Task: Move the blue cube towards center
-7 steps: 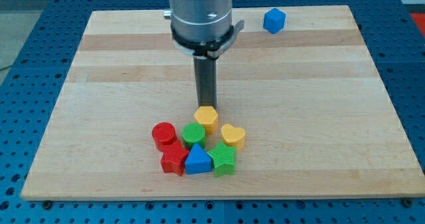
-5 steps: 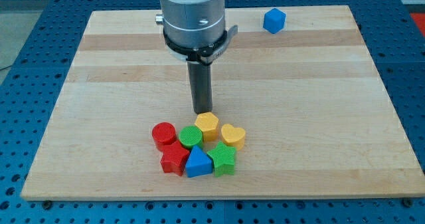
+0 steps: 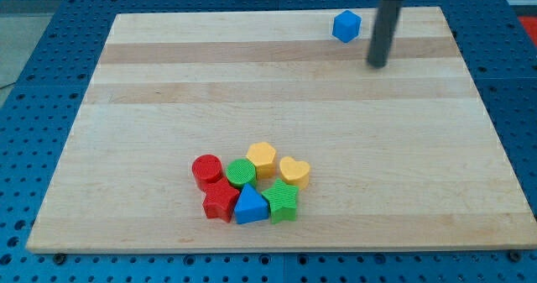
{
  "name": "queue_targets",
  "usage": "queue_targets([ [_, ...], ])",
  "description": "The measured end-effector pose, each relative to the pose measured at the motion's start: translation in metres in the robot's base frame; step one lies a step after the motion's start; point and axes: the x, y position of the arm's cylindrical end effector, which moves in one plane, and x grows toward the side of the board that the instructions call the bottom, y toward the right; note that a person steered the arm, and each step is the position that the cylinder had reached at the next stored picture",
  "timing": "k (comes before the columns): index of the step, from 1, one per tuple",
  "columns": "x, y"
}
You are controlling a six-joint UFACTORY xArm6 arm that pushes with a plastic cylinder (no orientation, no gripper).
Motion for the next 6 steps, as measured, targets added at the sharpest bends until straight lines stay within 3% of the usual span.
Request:
queue_targets([
  [1,-0.062,0.078],
  [2,-0.110,0.077],
  [3,-0.099,-0.023],
  [5,-0.026,-0.226],
  [6,-0.044,-0.233],
])
